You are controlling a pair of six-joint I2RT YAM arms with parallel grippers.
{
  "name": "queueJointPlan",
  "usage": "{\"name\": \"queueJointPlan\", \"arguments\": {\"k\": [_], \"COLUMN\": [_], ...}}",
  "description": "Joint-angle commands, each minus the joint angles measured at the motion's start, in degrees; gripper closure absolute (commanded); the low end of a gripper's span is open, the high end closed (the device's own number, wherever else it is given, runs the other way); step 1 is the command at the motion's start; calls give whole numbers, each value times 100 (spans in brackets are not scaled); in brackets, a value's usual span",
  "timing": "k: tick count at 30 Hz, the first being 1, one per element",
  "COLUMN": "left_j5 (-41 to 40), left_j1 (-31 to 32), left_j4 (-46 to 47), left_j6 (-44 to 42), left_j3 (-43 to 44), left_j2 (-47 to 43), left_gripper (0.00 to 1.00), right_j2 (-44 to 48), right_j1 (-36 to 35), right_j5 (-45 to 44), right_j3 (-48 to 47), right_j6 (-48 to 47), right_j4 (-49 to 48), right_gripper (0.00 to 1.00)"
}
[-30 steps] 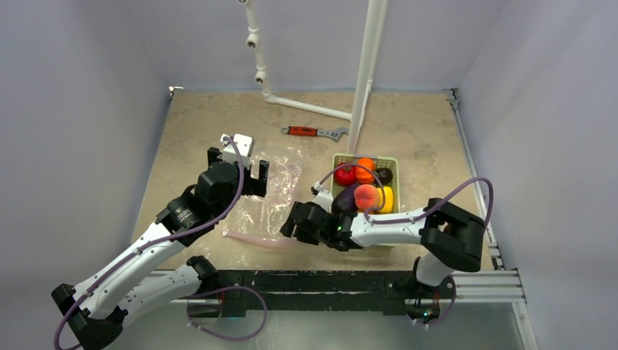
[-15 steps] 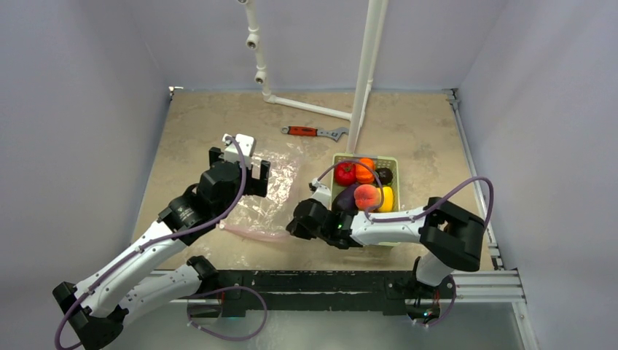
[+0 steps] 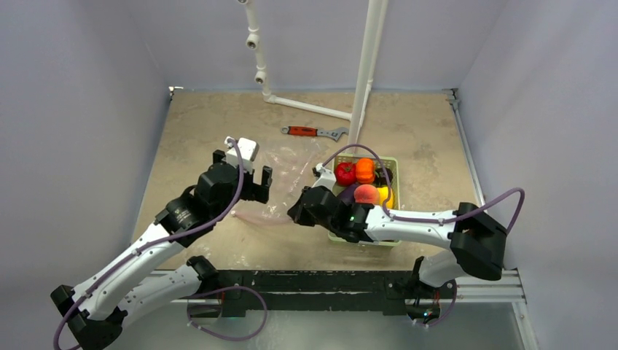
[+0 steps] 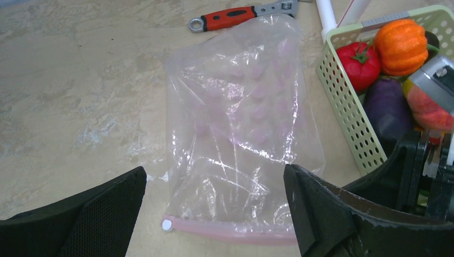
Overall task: Place the food in the zip-top bag and seal the zipper
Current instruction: Pick up the zipper food storage bag at the center of the board.
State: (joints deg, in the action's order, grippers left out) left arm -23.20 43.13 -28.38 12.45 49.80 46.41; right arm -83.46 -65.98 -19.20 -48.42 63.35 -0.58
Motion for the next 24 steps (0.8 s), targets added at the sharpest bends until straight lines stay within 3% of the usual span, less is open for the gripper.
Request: {"name": "queueJointPlan", "arguments": {"k": [1,19,24], "left_j5": [501,2118,2126], "left_j1": [-22,-23,-24], "left_j4": [-162,-88,52], "left_j6": [57,-197,-270], "left_j3": [136,-88,-246], "left_j2": [-185,-588,-580], "left_gripper": [1,1,2], "right_j2": [223,553,618], "right_j1": [53,595,779], "right_j5": [-233,-93,98], "right_j3": [-361,-1308,-1459], "right_j6": [-506,-2050,-2336], "right_j4": [306,1190,1250], "right_gripper": [100,100,100]}}
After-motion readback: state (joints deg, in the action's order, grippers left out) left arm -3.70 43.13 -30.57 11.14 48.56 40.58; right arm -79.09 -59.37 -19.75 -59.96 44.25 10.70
